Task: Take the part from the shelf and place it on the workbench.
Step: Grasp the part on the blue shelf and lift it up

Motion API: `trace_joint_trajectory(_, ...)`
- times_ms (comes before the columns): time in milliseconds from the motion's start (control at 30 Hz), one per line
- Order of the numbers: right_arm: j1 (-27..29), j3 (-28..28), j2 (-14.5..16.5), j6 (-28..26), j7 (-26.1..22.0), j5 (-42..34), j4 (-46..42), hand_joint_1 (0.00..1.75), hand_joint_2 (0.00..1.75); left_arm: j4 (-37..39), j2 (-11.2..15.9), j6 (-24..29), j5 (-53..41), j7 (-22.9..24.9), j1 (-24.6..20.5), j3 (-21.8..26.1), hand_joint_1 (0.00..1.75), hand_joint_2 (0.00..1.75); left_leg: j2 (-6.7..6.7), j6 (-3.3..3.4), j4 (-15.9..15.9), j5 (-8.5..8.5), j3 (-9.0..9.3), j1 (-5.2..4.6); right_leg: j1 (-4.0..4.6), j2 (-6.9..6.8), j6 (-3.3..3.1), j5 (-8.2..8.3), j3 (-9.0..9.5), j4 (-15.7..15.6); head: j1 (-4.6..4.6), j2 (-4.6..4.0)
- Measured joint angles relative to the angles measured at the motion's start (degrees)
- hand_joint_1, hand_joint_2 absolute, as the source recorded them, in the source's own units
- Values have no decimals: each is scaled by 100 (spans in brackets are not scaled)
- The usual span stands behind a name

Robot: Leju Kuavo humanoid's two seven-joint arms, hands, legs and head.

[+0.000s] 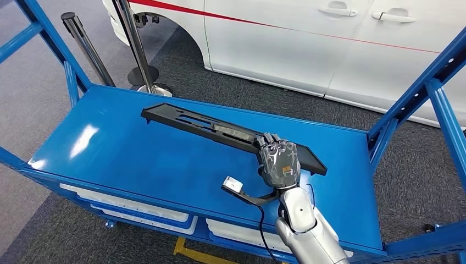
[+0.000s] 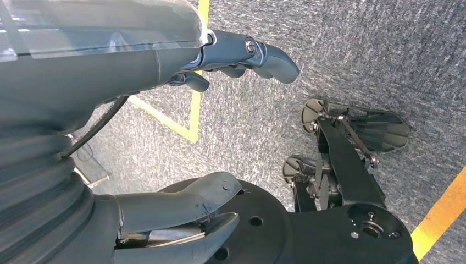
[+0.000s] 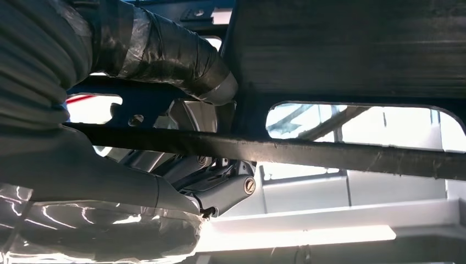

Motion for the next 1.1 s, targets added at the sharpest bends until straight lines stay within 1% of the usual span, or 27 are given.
trace_joint_trajectory(33,40,-40,-15,-8,-17,30,-88,175,175,0,1,2,-7,1,-2,0,0,175,11,34,-45,29,11,13,3,2,5,-87,-30,81,1,0)
trace_joint_trajectory(67,74,-74,-31,-11,-33,54,-155,175,175,0,1,2,-14,4,-4,0,0,175,23,66,-87,58,17,27,9,5,3,-243,-108,274,1,0)
trace_joint_trajectory(133,141,-119,-66,-13,-61,99,-239,175,175,0,2,1,-36,19,-4,0,0,175,35,95,-104,83,-6,24,11,10,-8,-661,-409,970,1,0)
trace_joint_trajectory(167,181,-132,-83,-13,-71,116,-261,175,175,0,4,2,-43,27,-2,0,0,175,36,96,-95,87,-26,19,11,11,-8,-809,-562,1324,1,0)
trace_joint_trajectory(200,220,-143,-98,-12,-80,127,-272,175,175,0,9,2,-49,32,0,0,0,175,36,94,-80,92,-46,16,8,10,-5,-852,-651,1541,1,0)
trace_joint_trajectory(233,253,-151,-111,-11,-84,133,-279,175,175,0,13,2,-50,33,2,0,0,175,35,89,-59,97,-67,15,2,9,-5,-773,-641,1544,1,0)
trace_joint_trajectory(267,274,-160,-121,-11,-87,137,-289,175,175,0,16,2,-50,34,2,0,0,175,32,81,-30,100,-90,16,-7,7,-8,-588,-510,1302,1,0)
trace_joint_trajectory(333,290,-176,-134,-10,-90,144,-325,175,175,0,18,-1,-50,35,0,0,0,175,25,41,35,109,-145,12,-10,10,-23,-250,-134,561,0,0)
trace_joint_trajectory(367,294,-182,-138,-10,-91,148,-347,175,175,0,18,-2,-50,35,-1,0,0,175,19,8,58,121,-168,7,3,16,-40,-148,-13,306,0,0)
trace_joint_trajectory(400,296,-186,-142,-10,-92,152,-364,175,175,0,19,-3,-50,35,-3,0,0,175,14,-32,72,140,-186,1,18,23,-59,-123,24,188,-1,0)
trace_joint_trajectory(433,300,-187,-146,-10,-92,154,-376,175,175,0,19,-3,-50,35,-4,0,0,175,9,-79,68,170,-199,-3,43,31,-84,-107,4,191,-2,0)
trace_joint_trajectory(500,306,-189,-151,-10,-100,158,-398,175,175,0,25,-2,-50,38,2,1,0,175,3,-169,66,204,-227,10,38,29,-170,-44,-59,166,-3,0)
trace_joint_trajectory(533,307,-189,-151,-10,-108,161,-411,175,175,0,27,-3,-50,40,5,2,0,175,3,-207,118,128,-267,21,32,22,-228,2,-97,160,-4,0)
trace_joint_trajectory(567,308,-189,-151,-10,-117,164,-431,175,175,0,30,-6,-50,44,9,2,0,175,4,-238,269,-44,-333,32,19,12,-284,53,-143,148,-5,0)
trace_joint_trajectory(600,308,-189,-151,-10,-124,167,-447,175,175,0,32,-11,-51,45,6,2,0,175,7,-261,535,-300,-426,43,18,0,-322,102,-195,144,-6,0)
trace_joint_trajectory(633,311,-189,-151,-9,-131,169,-460,175,175,0,33,-15,-51,47,4,2,0,175,9,-283,885,-579,-532,46,26,-6,-345,148,-257,147,-8,0)
trace_joint_trajectory(667,315,-189,-151,-9,-136,170,-469,175,175,0,36,-19,-52,48,1,2,0,175,9,-301,1246,-796,-619,49,35,-12,-354,192,-320,152,-8,0)
trace_joint_trajectory(700,321,-189,-152,-9,-145,171,-474,175,175,0,40,-22,-52,48,-2,2,0,175,9,-311,1514,-904,-654,50,44,-17,-354,236,-385,161,-8,0)
trace_joint_trajectory(733,329,-189,-152,-11,-158,163,-482,175,175,0,45,-25,-54,46,-3,2,0,175,9,-312,1611,-894,-602,50,52,-20,-351,276,-450,174,-8,0)
trace_joint_trajectory(767,340,-189,-154,-14,-182,135,-502,175,175,0,48,-27,-56,42,-4,2,0,175,9,-302,1494,-783,-442,49,57,-21,-344,314,-514,190,-8,0)
trace_joint_trajectory(800,349,-189,-155,-17,-216,93,-530,175,175,0,52,-32,-59,35,-6,2,0,175,9,-281,1200,-639,-193,48,60,-20,-333,348,-570,209,-8,0)
trace_joint_trajectory(833,358,-189,-156,-20,-260,32,-571,175,175,0,60,-37,-64,26,-12,2,0,175,8,-254,794,-558,96,43,65,-19,-316,379,-618,226,-8,0)
trace_joint_trajectory(867,366,-189,-160,-21,-314,-45,-627,175,175,0,67,-43,-69,13,-20,2,0,175,3,-227,415,-519,351,28,70,-18,-290,411,-654,239,-6,0)
trace_joint_trajectory(900,372,-188,-164,-19,-366,-115,-687,175,175,0,74,-50,-74,1,-27,2,0,175,-3,-201,154,-520,509,10,74,-20,-258,446,-673,241,-4,0)
trace_joint_trajectory(933,377,-186,-168,-15,-423,-194,-755,175,175,0,80,-55,-77,-10,-33,3,0,175,-8,-180,8,-542,582,-10,74,-24,-222,486,-683,233,-3,0)
trace_joint_trajectory(1000,389,-174,-181,-4,-536,-347,-891,175,175,0,85,-66,-78,-28,-34,8,0,175,-12,-129,-41,-477,557,-35,71,-24,-150,573,-684,195,-3,0)
trace_joint_trajectory(1100,398,-163,-189,3,-600,-430,-970,175,175,0,87,-71,-78,-37,-35,11,0,175,-9,-93,-72,-432,528,-40,74,-19,-113,621,-686,172,-4,0)
